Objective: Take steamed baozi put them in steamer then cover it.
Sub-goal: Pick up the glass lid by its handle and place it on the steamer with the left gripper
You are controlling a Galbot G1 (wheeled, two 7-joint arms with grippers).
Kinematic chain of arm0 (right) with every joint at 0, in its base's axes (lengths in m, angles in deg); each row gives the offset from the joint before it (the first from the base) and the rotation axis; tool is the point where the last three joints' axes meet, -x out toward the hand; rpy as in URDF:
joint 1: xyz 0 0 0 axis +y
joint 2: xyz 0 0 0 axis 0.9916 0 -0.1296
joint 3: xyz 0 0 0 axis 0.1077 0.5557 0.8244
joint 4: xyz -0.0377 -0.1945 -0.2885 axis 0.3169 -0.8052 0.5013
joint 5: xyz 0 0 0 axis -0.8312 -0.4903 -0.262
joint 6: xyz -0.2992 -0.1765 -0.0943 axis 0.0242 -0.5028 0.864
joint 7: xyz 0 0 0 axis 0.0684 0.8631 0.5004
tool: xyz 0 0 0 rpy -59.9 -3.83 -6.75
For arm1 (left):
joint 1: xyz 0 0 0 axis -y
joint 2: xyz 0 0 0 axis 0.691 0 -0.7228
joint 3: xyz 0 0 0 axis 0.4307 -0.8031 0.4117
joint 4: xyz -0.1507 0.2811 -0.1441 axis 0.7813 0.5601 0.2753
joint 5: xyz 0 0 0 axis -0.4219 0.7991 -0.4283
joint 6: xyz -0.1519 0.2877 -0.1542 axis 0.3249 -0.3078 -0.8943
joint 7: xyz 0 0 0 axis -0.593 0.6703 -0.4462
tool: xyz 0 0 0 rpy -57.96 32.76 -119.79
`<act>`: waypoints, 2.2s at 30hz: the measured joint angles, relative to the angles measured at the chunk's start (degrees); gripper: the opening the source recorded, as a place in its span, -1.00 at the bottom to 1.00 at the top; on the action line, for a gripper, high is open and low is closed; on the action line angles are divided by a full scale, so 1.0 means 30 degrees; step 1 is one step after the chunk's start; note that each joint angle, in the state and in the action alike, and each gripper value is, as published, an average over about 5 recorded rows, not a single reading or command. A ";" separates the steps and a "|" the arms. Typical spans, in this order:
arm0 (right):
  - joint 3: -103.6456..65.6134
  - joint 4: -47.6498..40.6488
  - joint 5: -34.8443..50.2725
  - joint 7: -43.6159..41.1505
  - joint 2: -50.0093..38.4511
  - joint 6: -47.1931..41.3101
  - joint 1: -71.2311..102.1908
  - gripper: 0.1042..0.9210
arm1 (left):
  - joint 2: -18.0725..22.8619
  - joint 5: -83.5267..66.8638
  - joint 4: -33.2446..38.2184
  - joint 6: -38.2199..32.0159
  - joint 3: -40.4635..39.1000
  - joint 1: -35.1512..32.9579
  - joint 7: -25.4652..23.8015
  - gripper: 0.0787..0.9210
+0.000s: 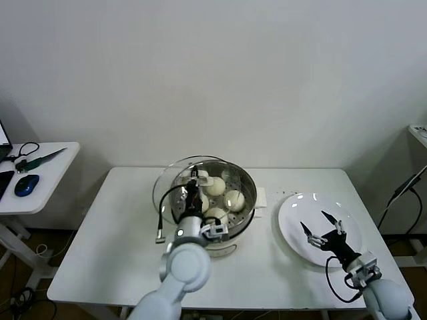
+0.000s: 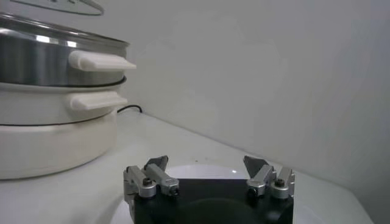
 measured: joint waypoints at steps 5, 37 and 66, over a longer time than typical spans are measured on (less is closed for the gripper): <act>-0.0191 -0.0055 -0.0013 -0.0066 0.0001 0.0084 0.0152 0.76 | 0.0861 0.0429 -0.0769 -0.0069 -0.0474 0.0236 0.0129 -0.85; -0.0623 -0.0422 -0.0148 -0.0423 0.0015 0.0412 0.0423 0.76 | 0.2331 0.2265 -0.3055 -0.0517 -0.0885 0.0497 0.0374 -0.85; -0.0604 -0.0549 -0.0534 -0.0593 0.0131 0.0476 0.0411 0.76 | 0.2170 0.2087 -0.3356 -0.0577 -0.0749 0.0190 0.1195 -0.80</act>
